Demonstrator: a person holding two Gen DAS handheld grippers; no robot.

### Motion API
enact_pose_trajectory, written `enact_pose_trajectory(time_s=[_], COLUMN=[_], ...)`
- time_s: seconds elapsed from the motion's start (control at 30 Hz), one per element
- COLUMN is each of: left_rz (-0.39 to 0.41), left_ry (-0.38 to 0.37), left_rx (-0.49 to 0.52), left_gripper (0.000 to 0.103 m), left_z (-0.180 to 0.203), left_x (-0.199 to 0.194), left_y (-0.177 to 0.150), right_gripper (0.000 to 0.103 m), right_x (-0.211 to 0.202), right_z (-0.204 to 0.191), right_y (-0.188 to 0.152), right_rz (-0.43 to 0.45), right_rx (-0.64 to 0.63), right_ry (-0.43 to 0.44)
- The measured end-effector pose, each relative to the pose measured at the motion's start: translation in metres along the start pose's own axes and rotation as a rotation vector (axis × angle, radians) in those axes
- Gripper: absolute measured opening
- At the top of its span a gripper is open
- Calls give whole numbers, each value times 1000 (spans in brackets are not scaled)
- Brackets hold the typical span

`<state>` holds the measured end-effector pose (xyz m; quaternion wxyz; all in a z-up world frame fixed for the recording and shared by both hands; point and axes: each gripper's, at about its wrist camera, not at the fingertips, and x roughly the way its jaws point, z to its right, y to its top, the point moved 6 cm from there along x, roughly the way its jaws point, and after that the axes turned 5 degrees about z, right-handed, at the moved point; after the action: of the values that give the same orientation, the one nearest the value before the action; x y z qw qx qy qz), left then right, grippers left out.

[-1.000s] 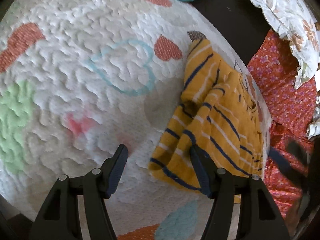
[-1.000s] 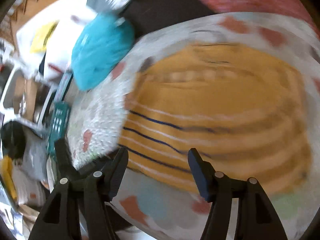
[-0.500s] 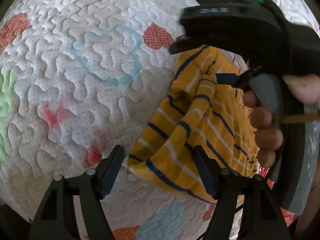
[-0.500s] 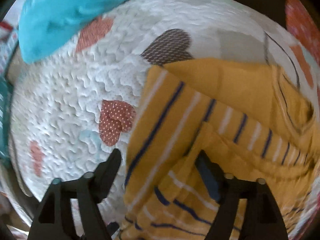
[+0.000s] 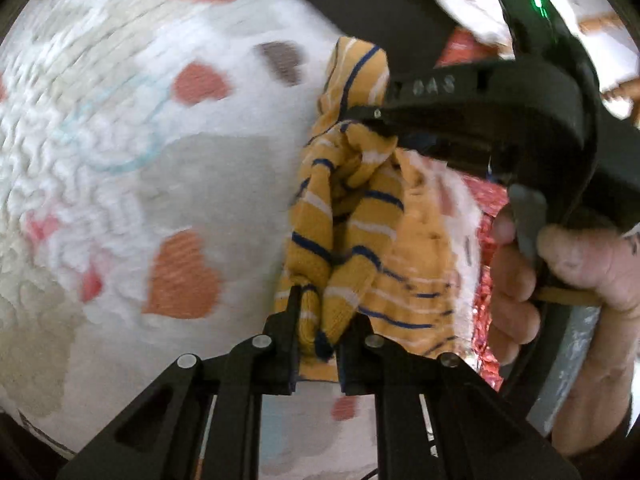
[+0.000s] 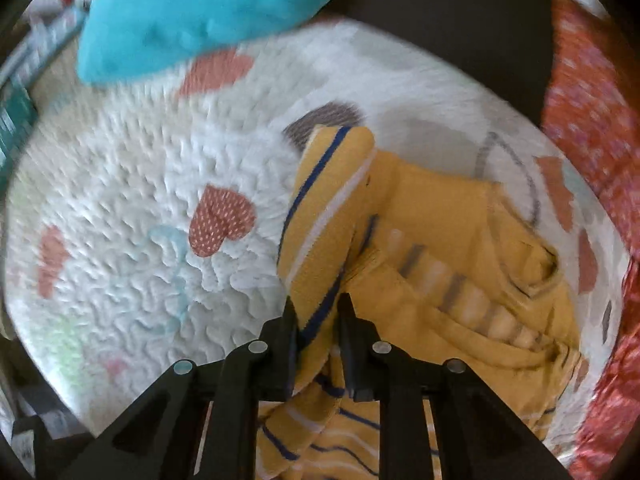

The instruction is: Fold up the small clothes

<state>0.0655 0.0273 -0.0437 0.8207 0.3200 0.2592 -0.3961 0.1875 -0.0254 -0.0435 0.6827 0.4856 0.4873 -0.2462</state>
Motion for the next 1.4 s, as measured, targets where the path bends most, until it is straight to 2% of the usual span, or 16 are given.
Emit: enact_pose_trajectory(time_s=[0.27, 0.4, 0.53, 0.67, 0.73, 0.8, 0.93, 1.0, 1.1, 1.17, 1.2, 1.23, 1.27, 1.33, 1.37, 1.4], left_rz=[-88, -158, -194, -233, -265, -267, -226, -175, -96, -98, -119, -149, -174, -197, -199, -197], left_ry=[-22, 0, 50, 67, 31, 4, 8, 39, 143, 202, 220, 235, 246, 257, 250, 235], left_rx=[145, 260, 356, 358, 359, 373, 394, 401, 407, 390, 379, 368, 361, 365, 366, 368], left_gripper=[13, 13, 14, 25, 33, 37, 42, 43, 45, 45, 45, 45, 45, 48, 48, 49], left_z=[117, 176, 206, 206, 204, 199, 181, 171, 145, 124, 119, 112, 105, 96, 96, 97], left_x=[57, 102, 139, 154, 143, 123, 90, 80, 88, 94, 99, 110, 117, 120, 120, 116], left_y=[-50, -94, -129, -142, -149, -152, -149, -131, -103, -95, -97, -98, -99, -103, -105, -106], right_gripper=[18, 18, 18, 24, 39, 46, 46, 29, 25, 25, 25, 25, 25, 20, 24, 46], right_x=[-74, -77, -63, -39, -38, -47, -74, -94, -107, -96, -89, -82, -67, -40, -27, -24], right_z=[137, 211, 270, 306, 320, 331, 337, 327, 293, 261, 253, 249, 255, 271, 284, 289], right_y=[-42, -74, -109, -133, -143, -152, -161, -162, -168, -175, -179, -184, -193, -209, -222, -228], right_rz=[117, 136, 121, 107, 146, 201, 272, 316, 353, 304, 277, 257, 221, 145, 102, 101], right_rx=[209, 324, 451, 510, 573, 640, 632, 599, 565, 544, 537, 527, 526, 575, 619, 639], right_ry=[62, 72, 66, 79, 70, 109, 113, 151, 300, 425, 431, 400, 294, 183, 114, 110])
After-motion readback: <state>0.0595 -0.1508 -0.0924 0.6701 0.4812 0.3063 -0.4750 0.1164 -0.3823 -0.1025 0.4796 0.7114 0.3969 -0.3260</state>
